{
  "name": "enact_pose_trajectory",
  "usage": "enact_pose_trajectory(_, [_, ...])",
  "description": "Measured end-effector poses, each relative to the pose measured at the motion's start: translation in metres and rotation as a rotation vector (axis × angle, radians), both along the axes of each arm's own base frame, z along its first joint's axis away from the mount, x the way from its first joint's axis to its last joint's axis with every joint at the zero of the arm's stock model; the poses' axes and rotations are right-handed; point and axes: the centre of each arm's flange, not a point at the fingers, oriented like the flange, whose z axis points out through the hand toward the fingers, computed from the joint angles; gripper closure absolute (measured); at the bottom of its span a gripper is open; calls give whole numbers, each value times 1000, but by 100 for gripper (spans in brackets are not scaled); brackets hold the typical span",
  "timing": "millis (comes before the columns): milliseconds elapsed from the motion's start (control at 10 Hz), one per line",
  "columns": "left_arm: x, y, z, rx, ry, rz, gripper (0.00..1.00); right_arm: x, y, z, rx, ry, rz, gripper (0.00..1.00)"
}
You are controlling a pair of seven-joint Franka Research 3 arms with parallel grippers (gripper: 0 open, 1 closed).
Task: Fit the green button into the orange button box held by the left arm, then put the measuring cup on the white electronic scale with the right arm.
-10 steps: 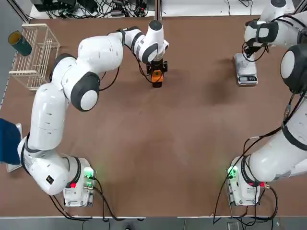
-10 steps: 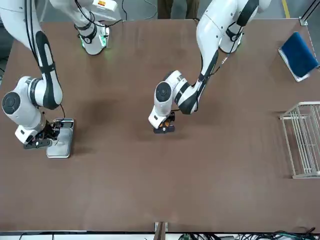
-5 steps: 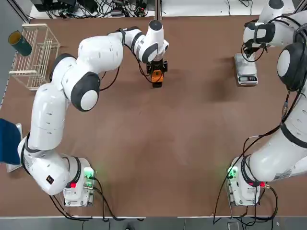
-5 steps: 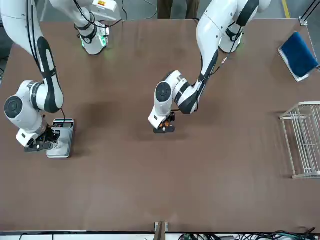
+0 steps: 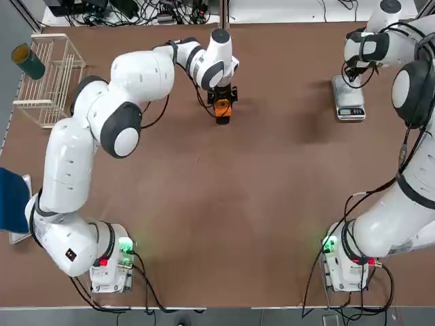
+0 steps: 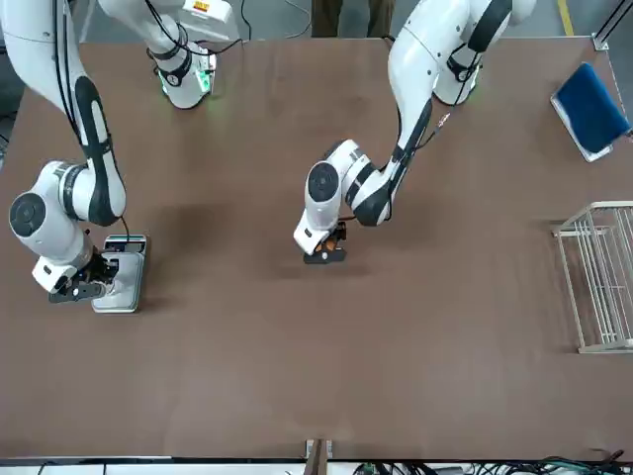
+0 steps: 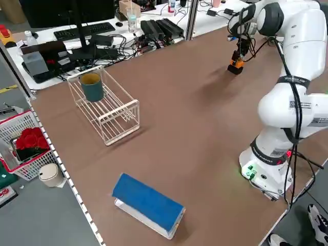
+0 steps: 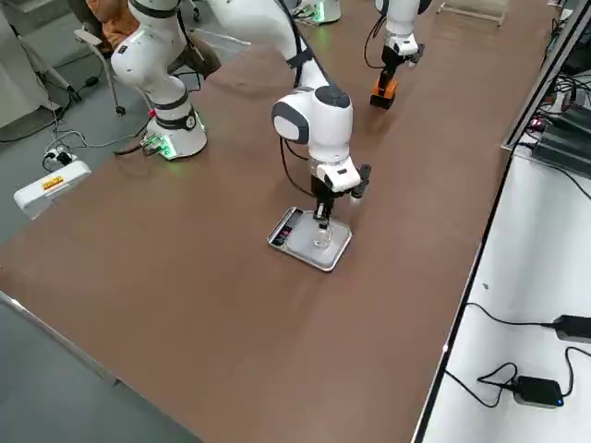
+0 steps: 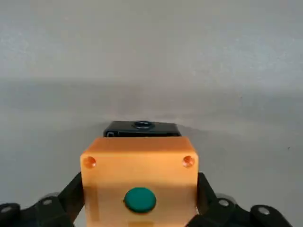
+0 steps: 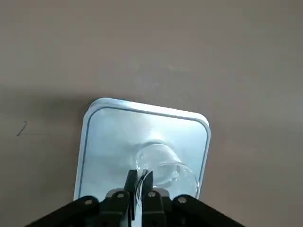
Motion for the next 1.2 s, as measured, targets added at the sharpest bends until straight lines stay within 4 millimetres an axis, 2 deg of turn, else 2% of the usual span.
enact_pose_trajectory(700, [2, -1, 4, -6, -7, 1, 1, -1, 1, -3, 8, 7, -8, 90])
enact_pose_trajectory(1200, [5, -1, 7, 9, -32, -18, 1, -1, 2, -4, 12, 12, -9, 76])
